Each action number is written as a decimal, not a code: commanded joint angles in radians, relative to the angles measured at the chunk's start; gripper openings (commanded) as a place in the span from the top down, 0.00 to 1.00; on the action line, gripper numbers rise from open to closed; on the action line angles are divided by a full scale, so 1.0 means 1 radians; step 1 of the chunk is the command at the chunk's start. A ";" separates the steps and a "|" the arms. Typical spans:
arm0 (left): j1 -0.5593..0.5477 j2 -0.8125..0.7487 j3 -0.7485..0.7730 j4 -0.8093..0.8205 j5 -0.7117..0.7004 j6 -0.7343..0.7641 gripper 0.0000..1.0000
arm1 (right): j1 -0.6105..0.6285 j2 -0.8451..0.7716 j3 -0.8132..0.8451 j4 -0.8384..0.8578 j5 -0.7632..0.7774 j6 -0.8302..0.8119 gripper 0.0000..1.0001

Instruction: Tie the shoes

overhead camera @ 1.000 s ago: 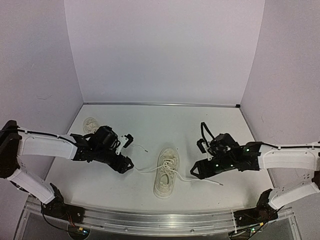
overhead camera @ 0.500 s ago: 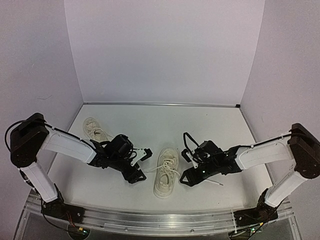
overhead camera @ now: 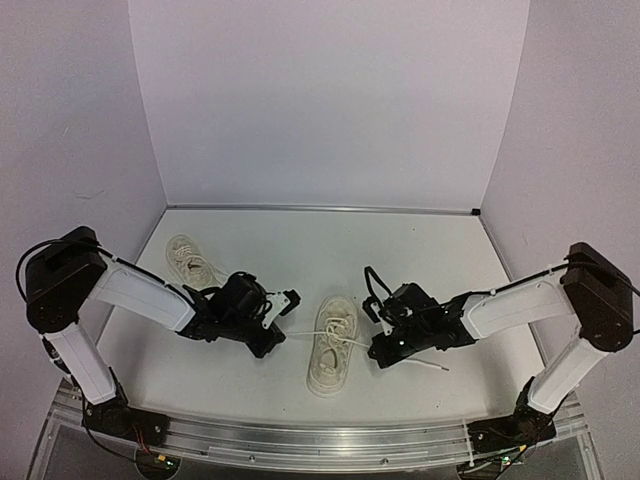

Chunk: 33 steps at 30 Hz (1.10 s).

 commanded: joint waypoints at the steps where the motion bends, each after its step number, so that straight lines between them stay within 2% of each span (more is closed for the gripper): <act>1: 0.018 -0.096 -0.062 0.005 -0.149 -0.119 1.00 | -0.018 -0.073 -0.060 -0.039 0.088 0.071 1.00; 11: 0.025 -0.206 -0.128 -0.080 -0.257 -0.229 1.00 | -0.078 -0.060 -0.054 -0.051 0.117 0.091 1.00; 15: 0.025 -0.265 -0.133 -0.105 -0.257 -0.228 1.00 | -0.101 -0.204 -0.098 -0.076 0.130 0.123 1.00; 20: 0.025 -0.272 -0.109 -0.100 -0.235 -0.209 1.00 | -0.122 -0.356 -0.076 -0.154 0.205 0.131 1.00; 25: 0.024 -0.235 -0.096 -0.082 -0.179 -0.194 1.00 | -0.133 -0.233 -0.022 -0.147 0.167 0.088 1.00; 28: 0.016 -0.207 -0.094 -0.077 -0.128 -0.164 1.00 | -0.133 -0.147 -0.023 -0.095 0.095 0.081 1.00; 32: -0.001 -0.171 -0.100 -0.054 -0.082 -0.127 1.00 | -0.133 -0.120 -0.042 -0.051 0.037 0.093 1.00; 33: -0.001 -0.161 -0.094 -0.053 -0.068 -0.119 0.96 | -0.133 -0.120 -0.041 -0.050 0.024 0.091 1.00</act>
